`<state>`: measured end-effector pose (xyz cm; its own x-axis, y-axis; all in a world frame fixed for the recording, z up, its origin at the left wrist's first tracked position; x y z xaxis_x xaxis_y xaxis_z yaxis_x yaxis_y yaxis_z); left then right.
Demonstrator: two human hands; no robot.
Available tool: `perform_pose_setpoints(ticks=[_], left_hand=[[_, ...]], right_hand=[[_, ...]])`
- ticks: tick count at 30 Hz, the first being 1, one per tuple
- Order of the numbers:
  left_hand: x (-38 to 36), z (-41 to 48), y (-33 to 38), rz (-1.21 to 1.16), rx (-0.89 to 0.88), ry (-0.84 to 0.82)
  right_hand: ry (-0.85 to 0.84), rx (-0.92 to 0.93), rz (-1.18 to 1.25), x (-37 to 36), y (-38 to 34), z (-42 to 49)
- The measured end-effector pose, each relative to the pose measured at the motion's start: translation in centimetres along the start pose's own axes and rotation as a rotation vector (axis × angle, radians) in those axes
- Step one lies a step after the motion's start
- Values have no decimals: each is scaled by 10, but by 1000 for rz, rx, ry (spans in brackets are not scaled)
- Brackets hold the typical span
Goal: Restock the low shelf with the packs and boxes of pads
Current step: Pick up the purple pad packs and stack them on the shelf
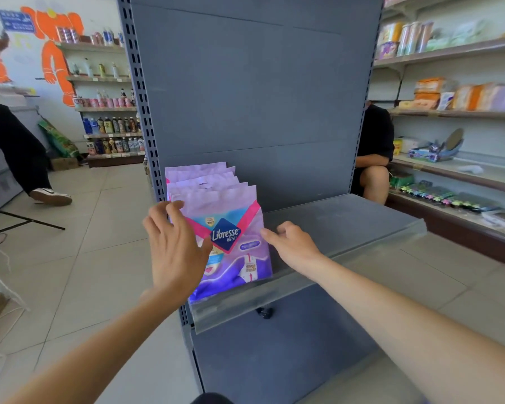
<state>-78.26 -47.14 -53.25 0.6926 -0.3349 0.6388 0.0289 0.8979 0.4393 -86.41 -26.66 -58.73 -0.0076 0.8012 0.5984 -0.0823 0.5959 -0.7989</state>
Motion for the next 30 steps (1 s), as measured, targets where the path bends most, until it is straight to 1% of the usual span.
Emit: perform_pose_setpoints(ticks=[1,3,5,8,10,13,19,24,27,30], left_hand=[[1,-2,16,24,-103,-4],[-8,-8,48,6,-250,-101],[-26,-20,82,-56,-345,-248],[-64,-41,131,-103,-428,-463],[-90,-59,159,-101,-452,-583],[-126,-88,191,-124,-462,-728],[-200,-146,247,-139,-577,-903],[-276,-192,303,-174,-658,-1065],[-322,-218,333,-216,-653,-1170],[-373,-244,355,-255,-607,-1265]], right_hand=[[10,3,-46,11,4,-5],[17,5,-114,35,13,-17],[17,-1,-183,59,23,-30],[31,-34,-296,96,50,-51],[65,-91,-354,123,79,-64],[77,-209,-377,162,130,-88],[96,-455,-524,228,235,-137],[80,-621,-578,253,314,-166],[92,-723,-561,261,362,-180],[113,-834,-488,261,418,-189]])
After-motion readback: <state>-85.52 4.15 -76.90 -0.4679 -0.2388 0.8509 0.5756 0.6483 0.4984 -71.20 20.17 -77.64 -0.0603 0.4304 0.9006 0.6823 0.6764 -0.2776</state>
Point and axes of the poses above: each hand's wrist, its own z-axis towards the middle knuckle, its own x-axis out of the back of the hand, y = z × x, the point moved 7 cm from there along z, towards the middle knuckle
